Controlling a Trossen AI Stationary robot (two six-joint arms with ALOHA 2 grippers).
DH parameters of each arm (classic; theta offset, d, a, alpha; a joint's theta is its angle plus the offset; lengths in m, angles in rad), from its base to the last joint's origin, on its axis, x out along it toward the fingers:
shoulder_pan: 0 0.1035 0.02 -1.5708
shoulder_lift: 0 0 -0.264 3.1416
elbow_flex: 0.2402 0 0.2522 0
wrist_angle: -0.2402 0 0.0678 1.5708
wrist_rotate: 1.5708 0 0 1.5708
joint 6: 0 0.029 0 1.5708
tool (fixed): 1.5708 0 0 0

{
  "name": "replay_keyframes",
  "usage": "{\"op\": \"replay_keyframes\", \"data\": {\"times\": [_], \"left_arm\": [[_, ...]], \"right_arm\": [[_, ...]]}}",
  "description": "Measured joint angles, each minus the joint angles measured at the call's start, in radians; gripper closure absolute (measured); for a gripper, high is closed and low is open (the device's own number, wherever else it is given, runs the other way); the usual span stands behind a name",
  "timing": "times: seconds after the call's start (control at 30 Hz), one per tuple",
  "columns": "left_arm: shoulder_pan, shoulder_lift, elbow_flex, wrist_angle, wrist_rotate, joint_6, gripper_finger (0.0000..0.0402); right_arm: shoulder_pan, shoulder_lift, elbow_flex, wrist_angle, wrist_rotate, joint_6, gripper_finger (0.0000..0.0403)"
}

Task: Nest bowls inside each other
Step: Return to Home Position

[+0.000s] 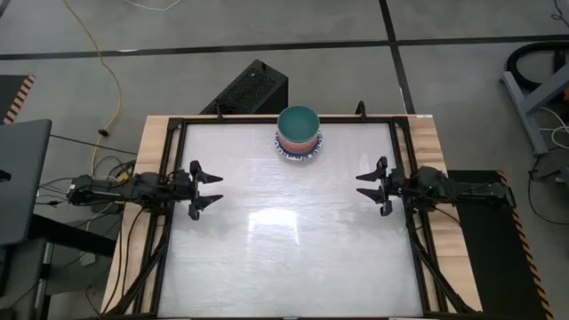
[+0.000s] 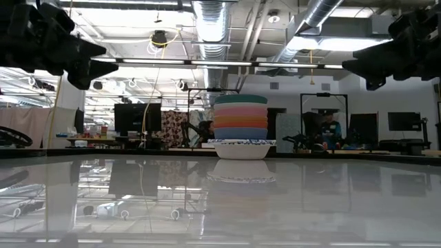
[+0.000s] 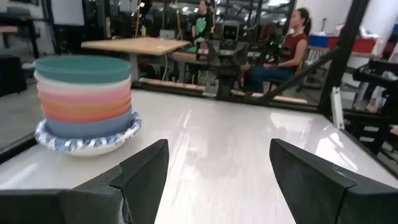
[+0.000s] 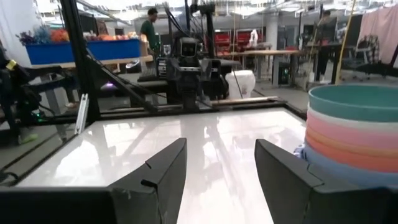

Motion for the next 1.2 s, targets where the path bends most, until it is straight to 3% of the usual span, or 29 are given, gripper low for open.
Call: {"op": "replay_keyframes", "data": {"times": [0.23,0.5,0.7,0.83,1.1,1.2], "left_arm": [[0.000,0.000,0.000,-0.011,-0.023,-0.010,0.0132],[0.000,0.000,-0.002,0.032,-0.023,0.026,0.0132],[0.000,0.000,-0.002,0.068,-0.003,0.024,0.0132],[0.000,0.000,-0.002,0.092,0.006,0.019,0.0132],[0.000,0.000,-0.002,0.046,0.070,-0.010,0.0132],[0.000,0.000,-0.002,0.012,0.062,-0.022,0.0132]], "right_arm": [[-0.001,0.000,0.000,-0.024,-0.002,0.066,0.0193],[-0.001,0.000,0.000,0.245,-0.108,0.090,0.0193],[-0.037,0.000,0.000,0.378,-0.027,0.140,0.0193],[-0.093,0.000,0.000,0.429,-0.040,0.165,0.0193],[-0.189,0.000,0.000,0.224,-0.257,0.233,0.0193],[-0.206,0.000,0.000,0.130,-0.238,0.228,0.0193]]}}
